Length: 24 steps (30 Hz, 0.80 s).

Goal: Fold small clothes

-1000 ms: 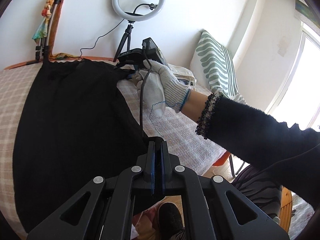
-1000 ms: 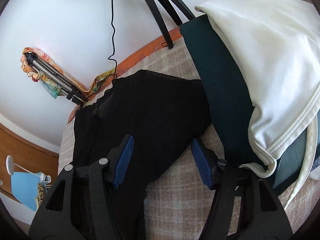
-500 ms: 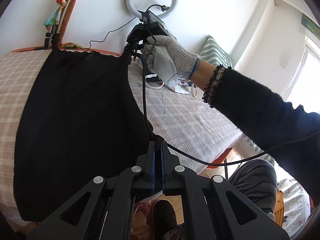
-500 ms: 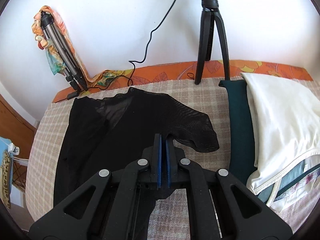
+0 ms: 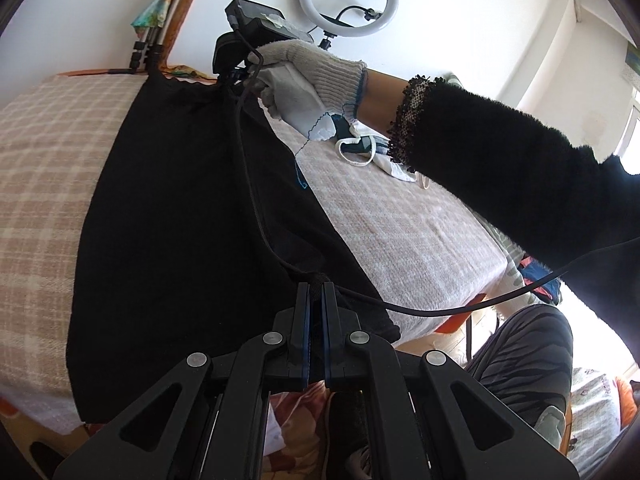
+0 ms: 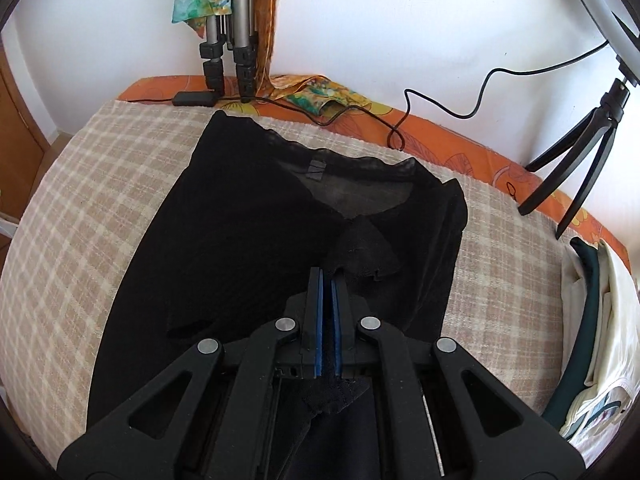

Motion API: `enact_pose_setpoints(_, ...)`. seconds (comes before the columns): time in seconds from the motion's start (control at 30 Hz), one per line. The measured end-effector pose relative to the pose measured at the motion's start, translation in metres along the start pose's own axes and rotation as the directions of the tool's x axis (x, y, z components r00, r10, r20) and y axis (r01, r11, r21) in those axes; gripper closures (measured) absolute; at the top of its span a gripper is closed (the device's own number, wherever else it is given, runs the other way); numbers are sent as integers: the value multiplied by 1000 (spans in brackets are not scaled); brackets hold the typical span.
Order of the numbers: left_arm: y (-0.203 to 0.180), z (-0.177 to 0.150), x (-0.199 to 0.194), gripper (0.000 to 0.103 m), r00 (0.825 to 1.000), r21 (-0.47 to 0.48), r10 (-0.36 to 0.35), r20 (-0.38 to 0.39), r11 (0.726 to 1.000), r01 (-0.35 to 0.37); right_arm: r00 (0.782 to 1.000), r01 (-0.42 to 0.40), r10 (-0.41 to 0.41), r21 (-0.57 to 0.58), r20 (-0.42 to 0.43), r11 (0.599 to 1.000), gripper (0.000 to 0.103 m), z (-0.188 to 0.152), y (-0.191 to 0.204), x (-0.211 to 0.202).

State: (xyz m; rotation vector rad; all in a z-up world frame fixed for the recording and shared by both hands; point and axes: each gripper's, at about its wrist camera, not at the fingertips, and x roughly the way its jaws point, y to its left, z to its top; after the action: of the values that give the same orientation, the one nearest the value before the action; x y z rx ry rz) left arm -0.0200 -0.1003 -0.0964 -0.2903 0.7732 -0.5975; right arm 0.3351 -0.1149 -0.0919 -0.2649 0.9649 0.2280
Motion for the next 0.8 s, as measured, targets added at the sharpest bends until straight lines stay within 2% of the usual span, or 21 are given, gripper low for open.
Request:
enact_pose_setpoints(0.07, 3, 1, 1, 100, 1000, 6, 4, -14, 1000, -4, 998, -51, 52, 14, -26, 999, 98, 0, 1, 5)
enact_pose_setpoints(0.1, 3, 2, 2, 100, 1000, 10, 6, -23, 1000, -6, 992, -116, 117, 28, -42, 993, 96, 0, -1, 5)
enact_pose_setpoints(0.17, 3, 2, -1, 91, 999, 9, 13, -48, 1000, -12, 976, -215, 217, 52, -34, 975, 78, 0, -9, -5)
enact_pose_setpoints(0.2, 4, 4, -2, 90, 998, 9, 17, -59, 1000, -17, 973, -232, 233, 55, 2, 971, 64, -1, -15, -16)
enact_pose_setpoints(0.23, 5, 4, -5, 90, 998, 10, 20, -65, 1000, -19, 968, -251, 249, 61, 45, 966, 60, -3, -24, -29)
enact_pose_setpoints(0.33, 8, 9, -20, 90, 998, 36, 33, -60, 999, -31, 939, -335, 316, 143, 137, 931, 60, -6, -63, -56)
enact_pose_setpoints(0.4, 13, 15, -32, 90, 998, 57, 48, -50, 997, -45, 945, -314, 282, 215, 166, 925, 60, -9, -92, -64)
enact_pose_setpoints(0.53, 32, 41, -53, 90, 993, 91, 114, -28, 990, -111, 960, -271, 237, 295, 146, 916, 60, -14, -124, -55)
enact_pose_setpoints(0.7, 59, 85, -56, 90, 970, 140, 238, 44, 960, -242, 954, -298, 275, 314, 116, 901, 60, -8, -119, -28)
enact_pose_setpoints(0.8, 79, 104, -50, 90, 968, 90, 244, 62, 964, -249, 954, -301, 287, 280, 90, 912, 60, -3, -100, -14)
